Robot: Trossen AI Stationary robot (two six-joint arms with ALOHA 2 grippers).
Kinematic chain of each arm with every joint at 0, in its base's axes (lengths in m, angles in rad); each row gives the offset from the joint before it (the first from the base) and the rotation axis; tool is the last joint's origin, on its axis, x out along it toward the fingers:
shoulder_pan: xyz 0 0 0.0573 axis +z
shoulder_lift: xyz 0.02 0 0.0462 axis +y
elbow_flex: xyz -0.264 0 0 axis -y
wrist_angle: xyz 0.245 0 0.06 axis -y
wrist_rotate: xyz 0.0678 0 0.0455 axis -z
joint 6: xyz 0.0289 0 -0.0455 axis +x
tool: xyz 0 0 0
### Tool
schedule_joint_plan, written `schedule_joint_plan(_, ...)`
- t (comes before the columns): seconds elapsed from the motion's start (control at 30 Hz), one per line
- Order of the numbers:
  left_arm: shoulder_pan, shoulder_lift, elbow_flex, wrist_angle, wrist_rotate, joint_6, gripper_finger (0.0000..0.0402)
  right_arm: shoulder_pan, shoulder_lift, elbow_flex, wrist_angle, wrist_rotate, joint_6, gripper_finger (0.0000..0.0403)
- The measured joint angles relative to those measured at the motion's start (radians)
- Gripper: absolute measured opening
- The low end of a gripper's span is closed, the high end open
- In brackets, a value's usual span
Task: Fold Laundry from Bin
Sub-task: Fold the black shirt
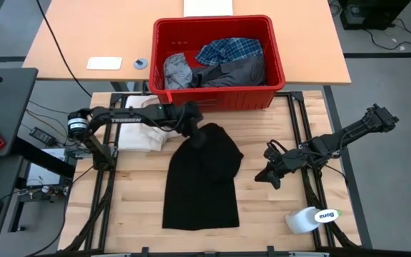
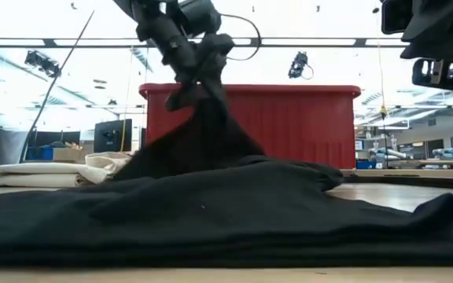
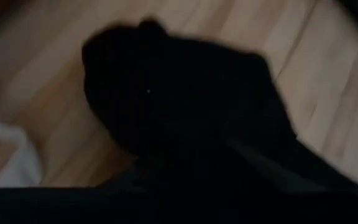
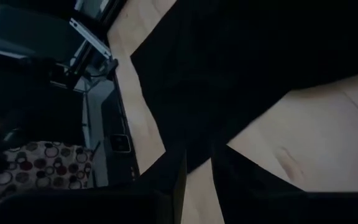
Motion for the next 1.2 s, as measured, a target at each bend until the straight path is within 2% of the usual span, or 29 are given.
schedule_joint_plan(0.17,-0.004,-0.011,0.097,0.016,-0.048,0.103,0.0239,-0.003,0.004,0.0,-0.028,0.074,-0.037,0.0085)
schedule_joint_plan(0.3,-0.029,-0.011,0.162,-0.044,-0.188,0.191,0.0253,-0.005,0.01,-0.001,-0.011,0.104,-0.052,0.0085)
schedule_joint_plan(0.37,-0.041,-0.011,0.176,-0.043,-0.247,0.216,0.0253,-0.005,0.014,-0.001,-0.002,0.104,-0.052,0.0085)
schedule_joint_plan(0.43,-0.062,-0.011,0.181,-0.045,-0.251,0.224,0.0253,-0.005,0.016,-0.001,-0.008,0.105,-0.052,0.0085)
schedule_joint_plan(0.57,-0.177,0.009,0.185,-0.039,-0.153,0.245,0.0253,-0.005,0.02,-0.001,-0.011,0.142,-0.079,0.0085)
schedule_joint_plan(0.7,-0.336,0.087,0.184,-0.009,-0.152,0.238,0.0252,-0.005,0.02,-0.001,-0.011,0.242,-0.105,0.0085)
schedule_joint_plan(0.87,-0.477,0.235,0.184,0.115,-0.248,0.22,0.0233,-0.005,0.019,-0.001,-0.009,0.36,-0.105,0.0085)
schedule_joint_plan(1.03,-0.52,0.331,0.182,0.129,-0.421,0.157,0.0208,-0.005,0.019,-0.001,-0.005,0.358,-0.105,0.0085)
schedule_joint_plan(1.2,-0.518,0.374,0.182,0.117,-0.484,0.152,0.0194,-0.005,0.019,-0.001,0.0,0.34,-0.103,0.0085)
